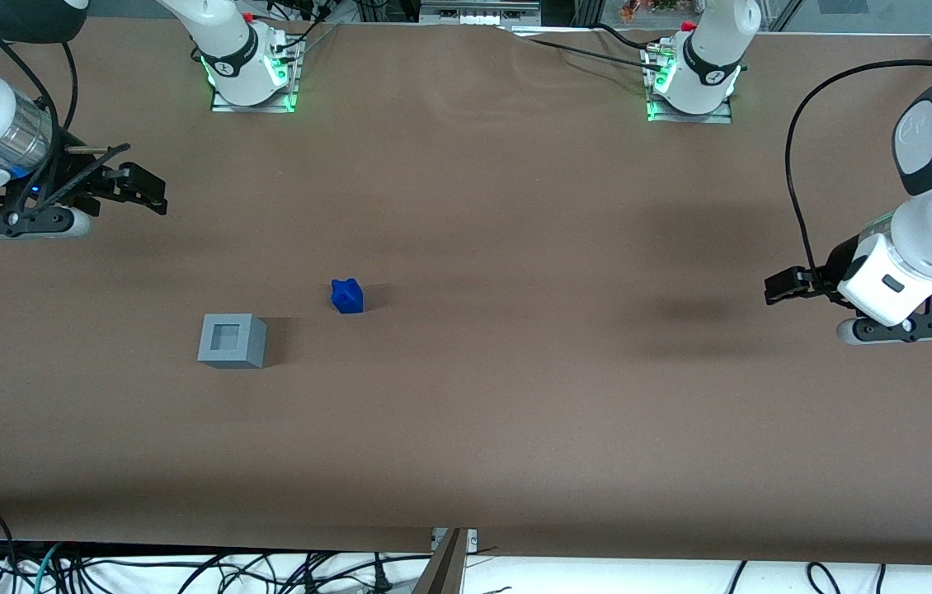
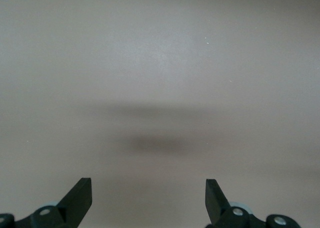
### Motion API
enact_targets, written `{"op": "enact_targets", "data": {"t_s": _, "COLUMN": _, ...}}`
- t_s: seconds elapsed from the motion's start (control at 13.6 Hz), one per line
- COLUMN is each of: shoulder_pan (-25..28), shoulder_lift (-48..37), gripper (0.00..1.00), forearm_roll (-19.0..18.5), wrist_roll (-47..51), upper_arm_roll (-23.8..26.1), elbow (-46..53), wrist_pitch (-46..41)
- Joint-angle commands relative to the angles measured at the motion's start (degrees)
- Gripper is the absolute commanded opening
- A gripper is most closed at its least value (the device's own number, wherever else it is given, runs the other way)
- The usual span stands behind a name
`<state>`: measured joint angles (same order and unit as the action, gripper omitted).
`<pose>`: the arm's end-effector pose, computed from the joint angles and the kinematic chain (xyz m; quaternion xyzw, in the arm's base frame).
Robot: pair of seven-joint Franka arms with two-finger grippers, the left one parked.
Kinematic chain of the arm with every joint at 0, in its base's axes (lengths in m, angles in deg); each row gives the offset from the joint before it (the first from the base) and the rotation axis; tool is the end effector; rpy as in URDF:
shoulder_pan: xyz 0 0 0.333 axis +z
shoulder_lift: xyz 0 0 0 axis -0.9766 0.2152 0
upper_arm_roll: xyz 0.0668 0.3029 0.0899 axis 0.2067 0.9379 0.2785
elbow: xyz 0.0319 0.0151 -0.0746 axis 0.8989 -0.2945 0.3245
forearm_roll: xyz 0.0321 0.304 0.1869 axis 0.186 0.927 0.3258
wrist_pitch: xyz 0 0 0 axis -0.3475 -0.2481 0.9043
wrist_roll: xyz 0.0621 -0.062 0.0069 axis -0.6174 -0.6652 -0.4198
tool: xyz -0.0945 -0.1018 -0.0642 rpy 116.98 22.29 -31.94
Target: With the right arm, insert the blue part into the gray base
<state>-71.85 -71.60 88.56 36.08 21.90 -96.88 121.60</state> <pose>0.5215 0.0761 0.5386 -0.9991 -0.0115 0.0385 0.0105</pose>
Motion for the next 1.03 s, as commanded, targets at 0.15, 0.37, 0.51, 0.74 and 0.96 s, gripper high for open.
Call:
{"op": "enact_targets", "data": {"t_s": 0.15, "shoulder_pan": -0.98, "shoulder_lift": 0.23, "gripper": 0.99, "forearm_roll": 0.36, "wrist_roll": -0.82, "upper_arm_roll": 0.83, "elbow": 1.04, "wrist_pitch": -0.89}}
{"op": "enact_targets", "data": {"t_s": 0.37, "shoulder_pan": -0.98, "shoulder_lift": 0.32, "gripper": 0.99, "forearm_roll": 0.36, "wrist_roll": -0.82, "upper_arm_roll": 0.83, "elbow": 1.04, "wrist_pitch": -0.8}}
{"op": "enact_targets", "data": {"t_s": 0.51, "shoulder_pan": -0.98, "shoulder_lift": 0.32, "gripper": 0.99, "forearm_roll": 0.44, "wrist_roll": -0.82, "upper_arm_roll": 0.83, "elbow": 0.96, "wrist_pitch": -0.8}}
{"op": "enact_targets", "data": {"t_s": 0.74, "shoulder_pan": -0.98, "shoulder_lift": 0.32, "gripper": 0.99, "forearm_roll": 0.53, "wrist_roll": -0.82, "upper_arm_roll": 0.92, "elbow": 0.96, "wrist_pitch": -0.8}}
{"op": "enact_targets", "data": {"t_s": 0.96, "shoulder_pan": -0.89, "shoulder_lift": 0.32, "gripper": 0.99, "forearm_roll": 0.53, "wrist_roll": -0.82, "upper_arm_roll": 0.92, "elbow": 0.96, "wrist_pitch": -0.8}}
